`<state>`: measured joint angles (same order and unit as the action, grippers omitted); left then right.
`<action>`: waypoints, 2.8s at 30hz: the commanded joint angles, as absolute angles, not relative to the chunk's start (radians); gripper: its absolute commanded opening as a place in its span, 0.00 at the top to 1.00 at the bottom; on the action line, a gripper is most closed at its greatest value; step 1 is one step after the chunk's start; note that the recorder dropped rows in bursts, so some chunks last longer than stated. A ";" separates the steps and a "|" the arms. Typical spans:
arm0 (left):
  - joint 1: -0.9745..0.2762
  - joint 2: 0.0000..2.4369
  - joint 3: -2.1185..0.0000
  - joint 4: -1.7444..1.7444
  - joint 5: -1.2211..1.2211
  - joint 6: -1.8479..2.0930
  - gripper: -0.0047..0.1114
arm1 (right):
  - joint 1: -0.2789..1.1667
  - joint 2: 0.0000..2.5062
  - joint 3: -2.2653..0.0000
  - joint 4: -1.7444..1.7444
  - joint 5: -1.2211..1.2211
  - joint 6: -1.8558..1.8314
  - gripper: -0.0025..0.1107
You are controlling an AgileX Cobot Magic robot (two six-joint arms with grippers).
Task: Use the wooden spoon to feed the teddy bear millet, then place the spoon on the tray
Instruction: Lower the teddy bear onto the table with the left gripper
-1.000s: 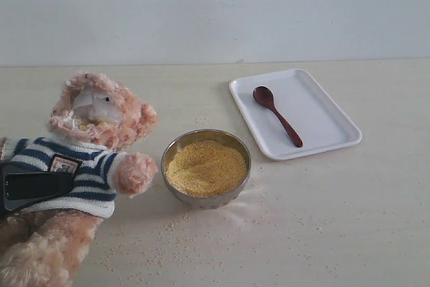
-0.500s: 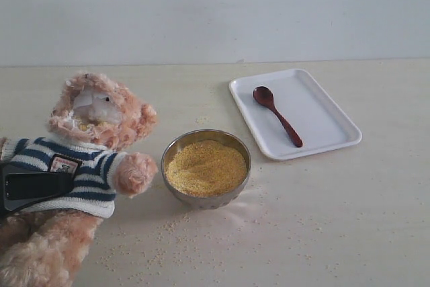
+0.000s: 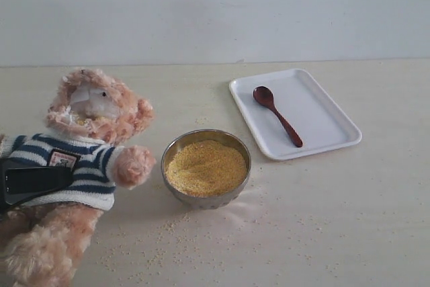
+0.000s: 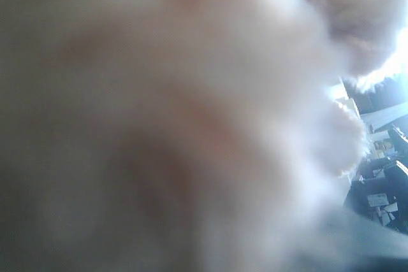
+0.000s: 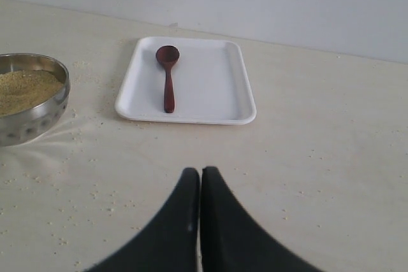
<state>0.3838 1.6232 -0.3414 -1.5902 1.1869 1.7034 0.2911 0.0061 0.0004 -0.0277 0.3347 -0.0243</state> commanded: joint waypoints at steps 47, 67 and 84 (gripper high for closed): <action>0.383 1.764 -0.344 -1.720 0.941 1.769 0.71 | 0.288 0.000 0.000 -0.036 0.327 -0.027 0.98; 0.385 1.771 -0.344 -1.701 0.976 1.773 0.30 | 0.288 0.000 0.000 -0.036 0.327 -0.027 0.98; 0.455 1.314 -0.344 -1.445 0.743 1.409 0.30 | 0.288 0.000 0.000 -0.036 0.327 -0.024 0.98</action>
